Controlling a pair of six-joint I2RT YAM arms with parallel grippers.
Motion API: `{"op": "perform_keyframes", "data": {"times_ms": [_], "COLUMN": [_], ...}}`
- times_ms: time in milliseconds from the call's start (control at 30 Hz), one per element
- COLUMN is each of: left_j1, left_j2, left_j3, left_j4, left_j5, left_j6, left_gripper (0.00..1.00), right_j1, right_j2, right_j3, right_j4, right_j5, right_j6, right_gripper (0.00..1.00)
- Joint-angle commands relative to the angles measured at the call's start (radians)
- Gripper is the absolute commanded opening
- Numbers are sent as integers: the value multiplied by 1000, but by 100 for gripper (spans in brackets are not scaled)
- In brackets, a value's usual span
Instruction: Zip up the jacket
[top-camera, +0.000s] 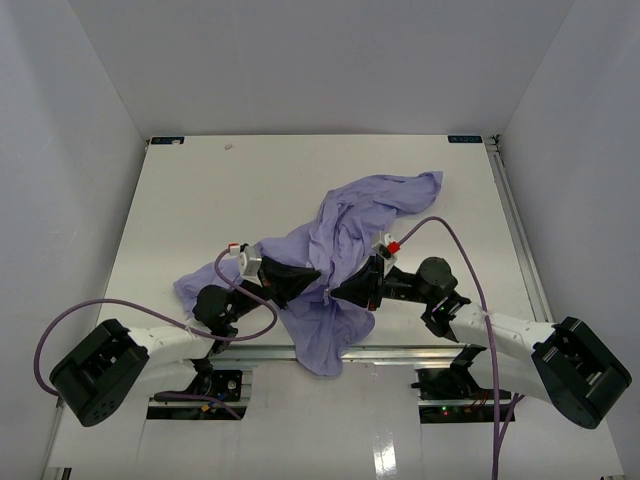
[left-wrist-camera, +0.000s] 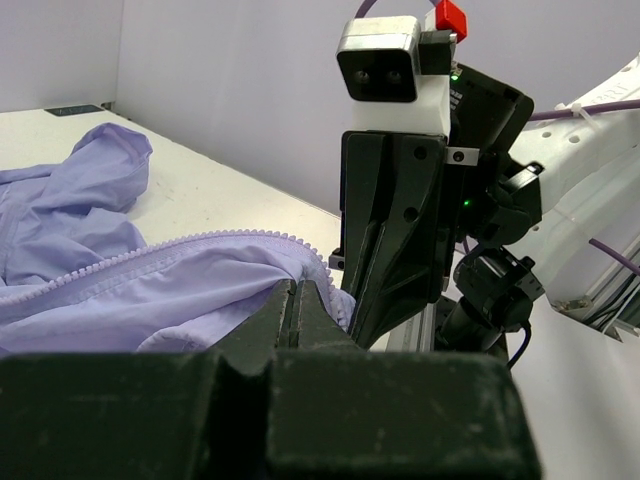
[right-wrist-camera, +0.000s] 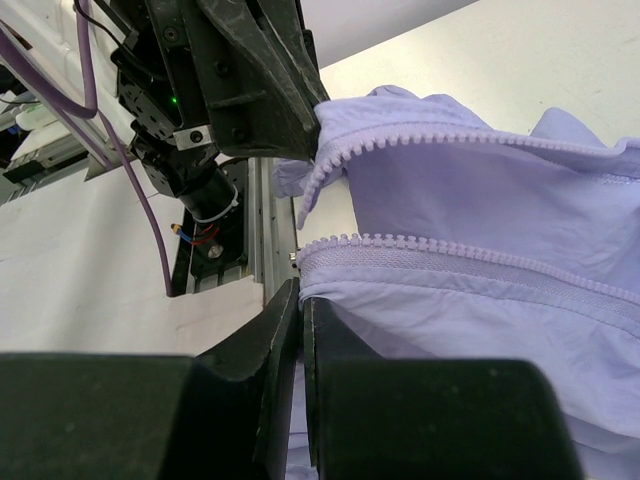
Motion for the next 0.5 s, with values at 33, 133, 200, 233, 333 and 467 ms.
{"op": "perform_keyframes", "data": {"times_ms": [33,133,200,233,333,467], "left_j1": [0,0,0,0,0,1], "left_j2": [15,24,32,37,45,45], "left_j3": [-10,-15,-17,-20,-25,-29], "left_j4": [322,331,344,354,373,380], "left_j5": [5,5,5,6,9,16], "left_j6": [0,-1,-2,-3,-6,-6], "left_gripper": [0,0,0,0,0,0], "right_j1": [-4,-4,-3,-2,-4,-4], "right_j2": [-8,-12,-13,-14,-11,-8], "right_j3": [21,21,22,21,21,19], "right_j4": [71,72,74,75,76,80], "right_j5": [-16,-15,-13,-11,-6,8], "right_j6": [15,20,21,22,23,29], "right_gripper": [8,8,8,8,8,8]}}
